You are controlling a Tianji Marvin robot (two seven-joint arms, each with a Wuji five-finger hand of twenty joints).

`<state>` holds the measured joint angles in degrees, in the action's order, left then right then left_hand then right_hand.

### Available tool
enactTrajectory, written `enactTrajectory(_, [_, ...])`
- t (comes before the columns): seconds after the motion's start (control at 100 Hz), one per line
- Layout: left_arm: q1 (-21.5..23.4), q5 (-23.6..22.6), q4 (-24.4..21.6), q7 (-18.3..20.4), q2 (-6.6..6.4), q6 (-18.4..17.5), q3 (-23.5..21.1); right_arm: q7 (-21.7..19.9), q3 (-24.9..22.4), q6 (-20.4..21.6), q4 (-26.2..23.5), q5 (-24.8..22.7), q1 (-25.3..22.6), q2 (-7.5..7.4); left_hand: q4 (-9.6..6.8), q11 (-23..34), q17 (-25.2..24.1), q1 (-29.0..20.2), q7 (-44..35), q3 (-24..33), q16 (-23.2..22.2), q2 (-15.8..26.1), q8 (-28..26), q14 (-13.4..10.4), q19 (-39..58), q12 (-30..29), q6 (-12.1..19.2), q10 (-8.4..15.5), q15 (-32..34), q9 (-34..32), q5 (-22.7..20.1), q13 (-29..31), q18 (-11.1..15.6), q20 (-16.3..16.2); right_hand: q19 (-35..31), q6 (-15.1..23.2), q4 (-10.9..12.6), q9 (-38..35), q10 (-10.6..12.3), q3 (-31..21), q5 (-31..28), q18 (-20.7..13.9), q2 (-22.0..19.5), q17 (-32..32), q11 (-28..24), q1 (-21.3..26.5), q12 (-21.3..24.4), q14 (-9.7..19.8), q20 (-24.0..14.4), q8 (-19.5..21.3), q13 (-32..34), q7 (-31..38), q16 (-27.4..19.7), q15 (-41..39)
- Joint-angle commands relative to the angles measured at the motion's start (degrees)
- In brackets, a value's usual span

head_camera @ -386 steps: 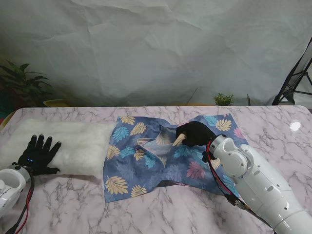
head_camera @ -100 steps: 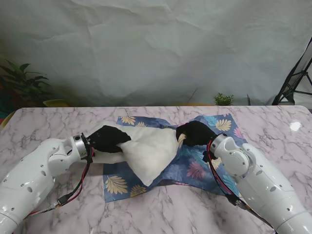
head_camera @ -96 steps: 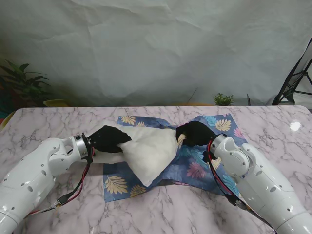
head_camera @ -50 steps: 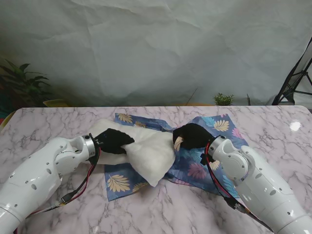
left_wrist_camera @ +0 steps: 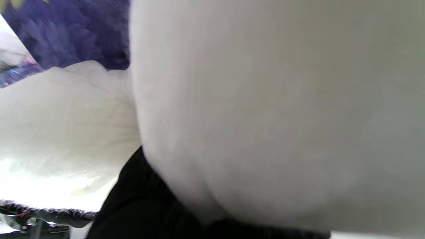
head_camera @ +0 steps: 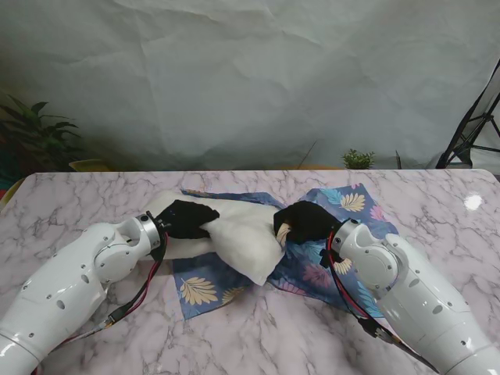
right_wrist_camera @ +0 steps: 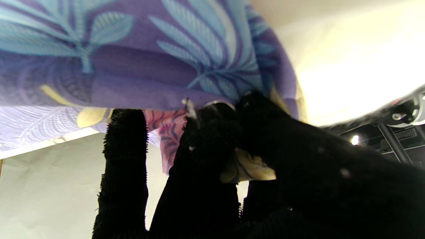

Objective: Put a pillowcase on a pillow

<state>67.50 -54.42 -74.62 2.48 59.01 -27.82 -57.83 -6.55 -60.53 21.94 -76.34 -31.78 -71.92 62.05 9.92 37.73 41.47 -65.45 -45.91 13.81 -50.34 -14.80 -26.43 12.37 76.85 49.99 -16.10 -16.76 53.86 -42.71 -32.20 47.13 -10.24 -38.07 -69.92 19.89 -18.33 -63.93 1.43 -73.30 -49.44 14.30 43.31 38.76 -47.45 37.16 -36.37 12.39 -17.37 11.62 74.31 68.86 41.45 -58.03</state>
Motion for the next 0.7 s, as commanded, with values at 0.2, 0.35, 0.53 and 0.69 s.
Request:
enactTrajectory(0.2, [0.75,3.33,-1.09,1.47,0.86,6.41,-0.87,-1.74,-0.77,1.02,-1.75,-0.27,-0.79,-0.56,-5.58,6.56,8.50,-8.52,-6.34,6.10,0.58,7.94,-6.20,-5.26,11.36,-1.88,-1.04,-1.64,6.56,0.00,1.80,6.10,2.23,0.84,-0.43,0.33,0.22,-1.43,-0.32,-0.76,-0.04,1.69,-2.29,0.07,-0.48,1.52,-0.64,1.17,-0.91,1.64,0.99,2.71,0.94,-2.18])
enactTrajectory(0.35, [0.30,3.35,-1.27,1.93,0.97,8.93,0.42,-1.88,-0.74,1.11,-2.61,0.27,-1.02,-0.51,-5.57,7.33,11.13,-8.52,-5.73,5.07,1.41,8.09,-5.81,-5.53,12.27,-3.81,-2.10,-2.16,7.28,-0.95,1.86,8.07,2.62,2.09,-0.46,0.33,0.22,-1.46,-0.34,-0.76,-0.04,1.65,-2.31,0.13,-0.47,1.53,-0.68,1.22,-0.94,1.64,1.01,2.71,0.90,-2.08])
enactTrajectory(0.53, [-1.34,4.08,-0.36,1.03,1.49,11.51,3.47,-2.43,-1.03,0.96,-4.09,0.85,-1.62,-0.57,-6.49,8.23,15.94,-8.52,-0.83,0.54,3.95,7.20,-2.46,-4.08,12.68,-7.98,-4.82,-2.24,5.76,-5.46,-2.51,12.98,0.52,4.79,-0.47,0.39,0.19,-1.33,-0.19,-0.47,0.28,1.30,-2.46,0.28,-0.20,1.38,-0.49,1.38,-0.97,1.54,1.08,2.60,0.70,-1.61])
enactTrajectory(0.69, [-2.95,5.10,1.21,-2.57,2.49,13.27,6.97,-3.61,-1.20,0.20,-5.21,1.85,-2.05,-0.69,-7.96,10.99,18.82,-8.52,-0.11,-5.69,5.81,5.35,-1.20,-5.61,19.71,-9.39,-5.76,0.00,6.84,-12.49,-7.69,20.53,2.62,4.36,-0.33,-0.10,0.66,-1.54,-0.44,0.57,0.33,1.02,-2.17,0.54,0.48,1.69,0.44,1.04,-0.92,0.12,1.53,2.31,-0.06,0.02])
